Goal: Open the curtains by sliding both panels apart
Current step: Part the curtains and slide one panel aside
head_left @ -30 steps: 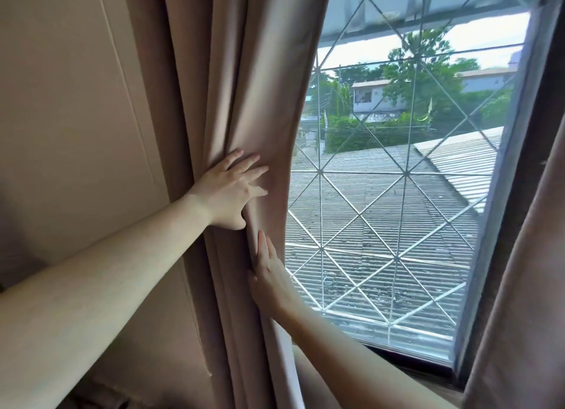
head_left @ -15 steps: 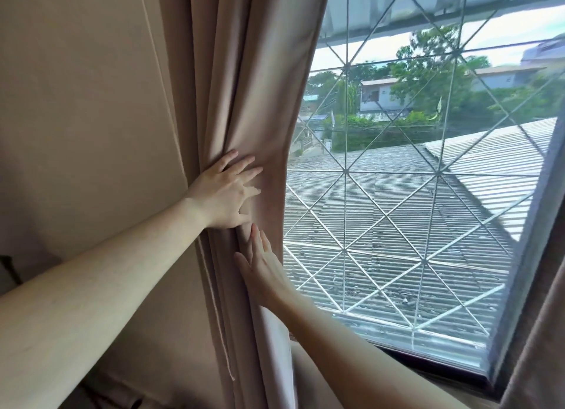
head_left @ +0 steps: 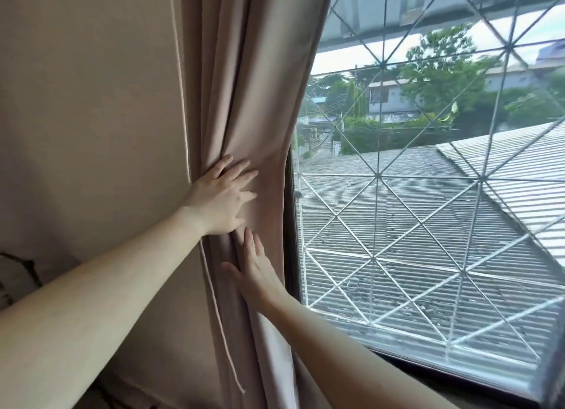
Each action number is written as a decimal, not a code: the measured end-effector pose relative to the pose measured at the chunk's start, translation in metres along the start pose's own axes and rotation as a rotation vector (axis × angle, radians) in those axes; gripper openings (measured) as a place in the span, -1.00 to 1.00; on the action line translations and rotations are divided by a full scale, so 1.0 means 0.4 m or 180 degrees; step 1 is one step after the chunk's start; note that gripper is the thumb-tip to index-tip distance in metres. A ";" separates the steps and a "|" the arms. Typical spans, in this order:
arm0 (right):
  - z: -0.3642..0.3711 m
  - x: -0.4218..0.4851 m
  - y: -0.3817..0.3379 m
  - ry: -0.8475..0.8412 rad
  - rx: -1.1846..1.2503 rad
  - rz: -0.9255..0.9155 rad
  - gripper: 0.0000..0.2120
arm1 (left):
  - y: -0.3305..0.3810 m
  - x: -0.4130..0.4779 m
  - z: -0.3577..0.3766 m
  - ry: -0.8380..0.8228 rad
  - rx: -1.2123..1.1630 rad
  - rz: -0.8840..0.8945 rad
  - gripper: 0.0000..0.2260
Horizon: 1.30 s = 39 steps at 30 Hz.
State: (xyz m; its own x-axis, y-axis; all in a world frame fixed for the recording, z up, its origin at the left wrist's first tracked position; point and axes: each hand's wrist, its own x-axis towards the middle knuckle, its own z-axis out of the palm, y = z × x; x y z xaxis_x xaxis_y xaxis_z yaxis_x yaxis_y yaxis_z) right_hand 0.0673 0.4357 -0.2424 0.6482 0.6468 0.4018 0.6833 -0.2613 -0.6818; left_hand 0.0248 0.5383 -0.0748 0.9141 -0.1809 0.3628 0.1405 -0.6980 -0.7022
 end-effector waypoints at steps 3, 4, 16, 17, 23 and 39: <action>0.034 0.032 -0.015 -0.0032 0.0031 0.0029 -0.13 | -0.026 -0.006 0.023 -0.0050 0.0006 -0.0058 -0.41; 0.044 0.042 -0.021 -0.0037 0.0042 0.0029 -0.13 | -0.035 -0.007 0.031 -0.0064 0.0023 -0.0069 -0.41; 0.165 0.150 -0.061 0.0001 0.0047 -0.0213 -0.14 | -0.138 -0.042 0.117 -0.0003 0.0061 -0.0163 -0.44; 0.173 0.152 -0.064 0.0015 0.0046 -0.0204 -0.16 | -0.143 -0.046 0.123 0.0019 0.0049 -0.0160 -0.45; 0.202 0.148 -0.052 0.0123 -0.0176 -0.0272 -0.18 | -0.147 -0.060 0.146 0.0194 -0.0016 -0.0112 -0.45; 0.090 0.029 0.020 0.0203 -0.0939 0.0002 -0.09 | -0.025 -0.059 0.084 0.0558 -0.0367 -0.0046 -0.53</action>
State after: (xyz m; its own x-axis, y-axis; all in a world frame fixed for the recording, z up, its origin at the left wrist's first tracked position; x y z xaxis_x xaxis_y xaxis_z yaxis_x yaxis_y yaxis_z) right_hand 0.0681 0.4670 -0.2653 0.6621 0.6027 0.4454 0.7450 -0.4646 -0.4787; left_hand 0.0144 0.5729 -0.0968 0.8308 -0.2811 0.4804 0.0994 -0.7742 -0.6251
